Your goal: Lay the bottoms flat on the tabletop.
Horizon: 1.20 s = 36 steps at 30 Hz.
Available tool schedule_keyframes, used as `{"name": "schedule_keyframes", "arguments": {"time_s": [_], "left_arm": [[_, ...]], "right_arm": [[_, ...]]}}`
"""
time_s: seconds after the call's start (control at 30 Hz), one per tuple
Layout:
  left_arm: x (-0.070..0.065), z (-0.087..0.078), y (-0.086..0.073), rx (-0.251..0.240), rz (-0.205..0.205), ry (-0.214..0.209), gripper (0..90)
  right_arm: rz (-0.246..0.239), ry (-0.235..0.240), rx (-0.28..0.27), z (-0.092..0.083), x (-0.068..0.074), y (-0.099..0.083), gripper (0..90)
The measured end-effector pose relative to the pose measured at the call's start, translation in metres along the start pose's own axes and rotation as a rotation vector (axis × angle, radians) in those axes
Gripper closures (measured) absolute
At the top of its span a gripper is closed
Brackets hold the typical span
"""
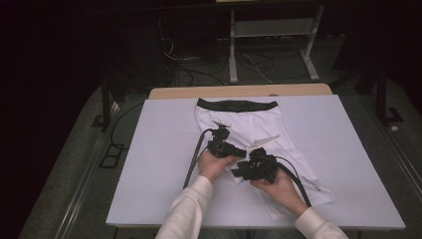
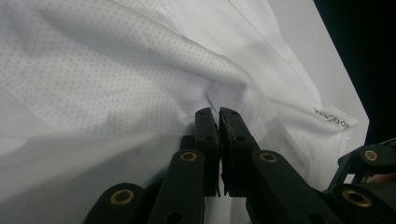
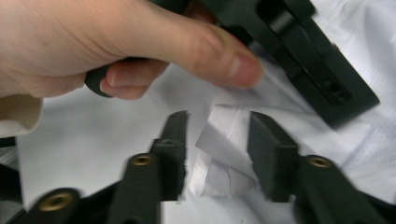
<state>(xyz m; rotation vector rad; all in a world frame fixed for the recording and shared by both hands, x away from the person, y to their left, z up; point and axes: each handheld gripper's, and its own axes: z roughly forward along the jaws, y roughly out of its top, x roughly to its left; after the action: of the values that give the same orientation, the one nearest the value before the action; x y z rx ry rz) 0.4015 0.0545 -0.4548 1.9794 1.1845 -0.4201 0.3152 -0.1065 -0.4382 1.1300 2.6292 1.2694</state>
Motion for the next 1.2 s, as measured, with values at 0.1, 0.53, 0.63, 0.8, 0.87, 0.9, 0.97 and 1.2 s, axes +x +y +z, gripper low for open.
{"name": "schedule_keyframes", "arguments": {"time_s": [0.1,0.53,0.63,0.8,0.87,0.9,0.97,1.2], "left_arm": [[-0.001,0.002,0.002,0.002,-0.001,-0.001,85.5],[-0.002,-0.016,0.004,-0.018,0.041,0.012,77.5],[-0.003,-0.027,0.004,-0.026,0.067,0.024,69.9],[-0.003,-0.044,0.002,-0.053,0.109,0.037,59.9],[-0.005,-0.049,0.0,-0.06,0.14,0.054,54.3],[-0.006,-0.05,-0.001,-0.068,0.16,0.071,51.1],[-0.01,-0.054,-0.005,-0.071,0.212,0.097,45.0],[-0.023,-0.061,-0.021,-0.089,0.329,0.095,39.1]], "right_arm": [[-0.025,-0.032,0.022,0.006,0.001,0.0,48.4],[0.071,-0.028,0.049,0.002,-0.017,-0.001,85.7],[0.093,-0.004,0.036,-0.001,-0.021,-0.001,85.7],[0.135,0.039,0.019,-0.008,-0.03,0.001,85.7],[0.148,0.047,0.014,-0.011,-0.034,0.002,85.6],[0.159,0.055,0.007,-0.014,-0.037,0.002,85.6],[0.175,0.052,-0.01,-0.021,-0.043,0.003,85.7],[0.267,0.046,-0.113,-0.045,-0.07,0.005,85.7]]}}
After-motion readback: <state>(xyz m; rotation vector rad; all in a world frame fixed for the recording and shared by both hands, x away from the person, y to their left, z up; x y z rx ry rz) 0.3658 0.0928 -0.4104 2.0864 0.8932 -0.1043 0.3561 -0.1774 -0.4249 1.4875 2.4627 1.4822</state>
